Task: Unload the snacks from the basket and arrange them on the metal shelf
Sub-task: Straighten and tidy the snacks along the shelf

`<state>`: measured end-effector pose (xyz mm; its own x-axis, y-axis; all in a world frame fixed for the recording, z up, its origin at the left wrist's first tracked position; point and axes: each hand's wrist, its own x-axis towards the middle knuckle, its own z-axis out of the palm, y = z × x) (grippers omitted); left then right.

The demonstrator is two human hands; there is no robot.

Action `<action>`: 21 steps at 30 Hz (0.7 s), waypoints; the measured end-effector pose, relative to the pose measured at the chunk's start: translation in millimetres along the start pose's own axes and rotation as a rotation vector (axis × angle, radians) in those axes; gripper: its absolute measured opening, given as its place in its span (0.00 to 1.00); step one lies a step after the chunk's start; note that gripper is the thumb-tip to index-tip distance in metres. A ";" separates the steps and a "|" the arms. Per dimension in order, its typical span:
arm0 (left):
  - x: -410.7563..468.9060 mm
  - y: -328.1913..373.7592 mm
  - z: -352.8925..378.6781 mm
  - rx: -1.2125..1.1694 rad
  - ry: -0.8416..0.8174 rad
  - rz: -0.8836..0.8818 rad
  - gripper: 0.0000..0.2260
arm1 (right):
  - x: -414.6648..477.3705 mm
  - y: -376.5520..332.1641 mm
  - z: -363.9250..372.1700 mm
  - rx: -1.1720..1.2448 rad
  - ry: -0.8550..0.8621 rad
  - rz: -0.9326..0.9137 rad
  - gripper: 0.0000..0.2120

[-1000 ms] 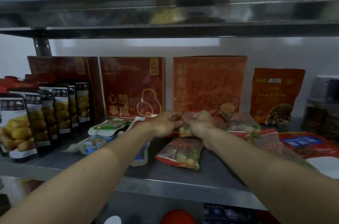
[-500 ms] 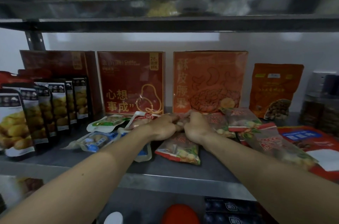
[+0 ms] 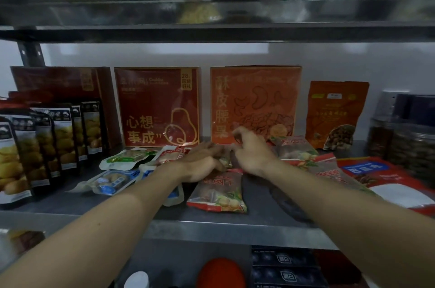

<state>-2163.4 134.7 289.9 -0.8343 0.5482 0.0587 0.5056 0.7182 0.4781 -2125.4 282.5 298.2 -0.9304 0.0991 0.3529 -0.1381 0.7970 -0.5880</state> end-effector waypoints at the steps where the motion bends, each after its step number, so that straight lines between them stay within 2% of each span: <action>1: 1.3 3.5 -0.5 -0.001 0.010 -0.004 0.32 | -0.4 4.1 -10.9 -0.079 -0.006 0.005 0.17; 4: 12.4 11.4 2.7 0.038 0.024 0.001 0.33 | -4.8 19.8 -38.8 -0.329 -0.056 0.066 0.22; 7: 21.5 26.7 8.7 0.090 -0.010 0.033 0.27 | -9.7 33.0 -61.5 -0.537 0.009 0.174 0.22; 11: 28.1 49.9 20.4 0.251 -0.127 0.106 0.24 | -10.2 49.4 -77.2 -0.439 -0.006 0.404 0.34; 14: 33.7 54.8 30.7 0.337 -0.215 0.092 0.26 | -11.6 58.5 -77.5 -0.375 -0.054 0.396 0.30; 21: 31.8 57.6 29.9 0.446 -0.192 0.057 0.26 | -12.8 61.1 -73.5 -0.420 0.027 0.320 0.24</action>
<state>-2154.3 206.3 293.1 -0.7681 0.6309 -0.1094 0.6292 0.7754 0.0540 -2096.9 373.7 311.3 -0.8938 0.3878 0.2254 0.3049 0.8939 -0.3287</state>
